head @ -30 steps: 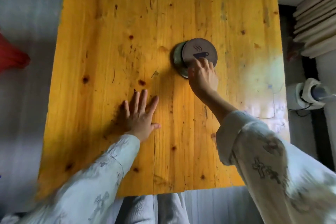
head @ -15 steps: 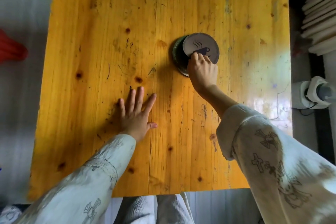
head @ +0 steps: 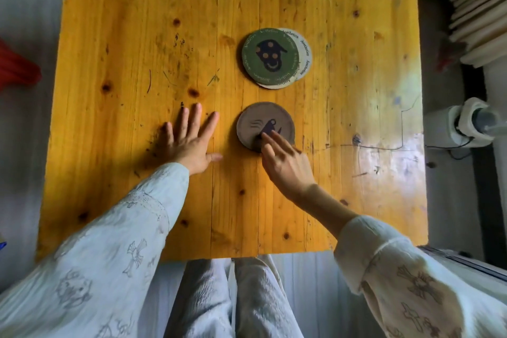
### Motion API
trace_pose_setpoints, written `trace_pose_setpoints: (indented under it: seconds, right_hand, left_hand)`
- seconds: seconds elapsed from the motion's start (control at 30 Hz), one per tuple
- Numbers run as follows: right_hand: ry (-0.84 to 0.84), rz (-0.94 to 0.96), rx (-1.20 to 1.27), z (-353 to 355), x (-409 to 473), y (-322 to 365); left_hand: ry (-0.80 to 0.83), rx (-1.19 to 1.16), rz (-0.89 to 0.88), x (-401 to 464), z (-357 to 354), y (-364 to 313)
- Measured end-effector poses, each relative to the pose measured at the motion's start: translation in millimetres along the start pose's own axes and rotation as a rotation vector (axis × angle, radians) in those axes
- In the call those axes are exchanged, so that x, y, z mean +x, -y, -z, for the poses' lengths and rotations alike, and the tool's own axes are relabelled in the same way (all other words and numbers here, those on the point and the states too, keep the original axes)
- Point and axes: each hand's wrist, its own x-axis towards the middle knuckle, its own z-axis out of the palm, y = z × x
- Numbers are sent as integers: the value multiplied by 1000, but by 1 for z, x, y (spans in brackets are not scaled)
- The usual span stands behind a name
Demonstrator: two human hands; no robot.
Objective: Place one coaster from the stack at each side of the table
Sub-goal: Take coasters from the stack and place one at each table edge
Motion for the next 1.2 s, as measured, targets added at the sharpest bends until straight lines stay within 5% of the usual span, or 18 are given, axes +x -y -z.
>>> trace_pose_setpoints:
  seconds: [0.3,0.6,0.77,0.93,1.07,1.2]
  right_hand:
    - [-8,75,-31,-16,-60,36]
    - [46,93,54,-31,-97,49]
    - [6,-6,262,-23,-63,21]
    - [52,-78,250,-13,-23,-5]
    - [146,-106,277,-13,-23,-2]
    - [139,-309,429,-15,-39,6]
  left_hand:
    - [-345,-225,-31,-44,-36,-19]
    - [-316,-349,-59,-103,-79,-43]
    - [-400,-637,90,-123,-75,-56]
    - [-190,-1142,353,-138,-75,-77]
    - [-185,-1475,500,-138,-71,-89]
    - [-194,-1530,554,-133,-66,-86]
